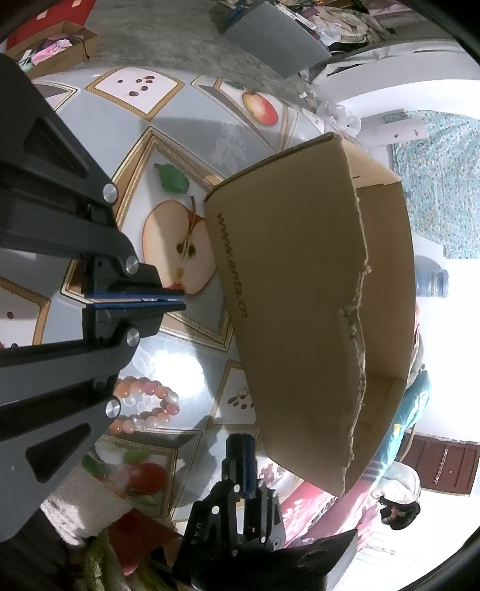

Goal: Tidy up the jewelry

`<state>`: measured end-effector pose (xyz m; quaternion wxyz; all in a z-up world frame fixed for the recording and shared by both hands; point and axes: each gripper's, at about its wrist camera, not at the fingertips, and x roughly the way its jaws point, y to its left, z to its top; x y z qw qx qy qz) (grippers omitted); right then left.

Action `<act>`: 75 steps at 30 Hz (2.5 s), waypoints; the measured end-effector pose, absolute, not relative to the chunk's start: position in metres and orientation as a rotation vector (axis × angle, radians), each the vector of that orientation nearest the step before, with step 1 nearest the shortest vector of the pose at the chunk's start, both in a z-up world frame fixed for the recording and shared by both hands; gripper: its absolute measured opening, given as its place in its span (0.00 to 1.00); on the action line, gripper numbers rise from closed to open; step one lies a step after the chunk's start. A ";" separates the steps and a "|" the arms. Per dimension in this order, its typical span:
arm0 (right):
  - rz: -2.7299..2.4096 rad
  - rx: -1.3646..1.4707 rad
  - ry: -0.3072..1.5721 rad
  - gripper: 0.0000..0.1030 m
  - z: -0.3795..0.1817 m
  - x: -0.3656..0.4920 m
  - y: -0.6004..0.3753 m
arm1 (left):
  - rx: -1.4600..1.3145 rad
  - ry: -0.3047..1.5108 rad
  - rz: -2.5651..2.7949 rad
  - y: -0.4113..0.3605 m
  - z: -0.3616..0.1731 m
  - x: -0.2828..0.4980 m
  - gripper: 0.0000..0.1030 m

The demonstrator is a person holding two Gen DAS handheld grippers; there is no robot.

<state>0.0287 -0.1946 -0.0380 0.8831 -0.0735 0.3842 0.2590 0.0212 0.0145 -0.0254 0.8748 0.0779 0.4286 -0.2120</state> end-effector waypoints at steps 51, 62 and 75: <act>0.123 0.063 0.899 0.00 -0.050 0.029 -0.162 | 0.090 0.922 -0.426 0.030 -0.037 0.032 0.01; 0.132 0.078 0.874 0.17 -0.047 0.024 -0.182 | 0.089 0.916 -0.424 0.031 -0.035 0.031 0.01; 0.154 0.052 0.854 0.08 -0.055 0.025 -0.165 | 0.101 0.901 -0.415 0.029 -0.028 0.026 0.01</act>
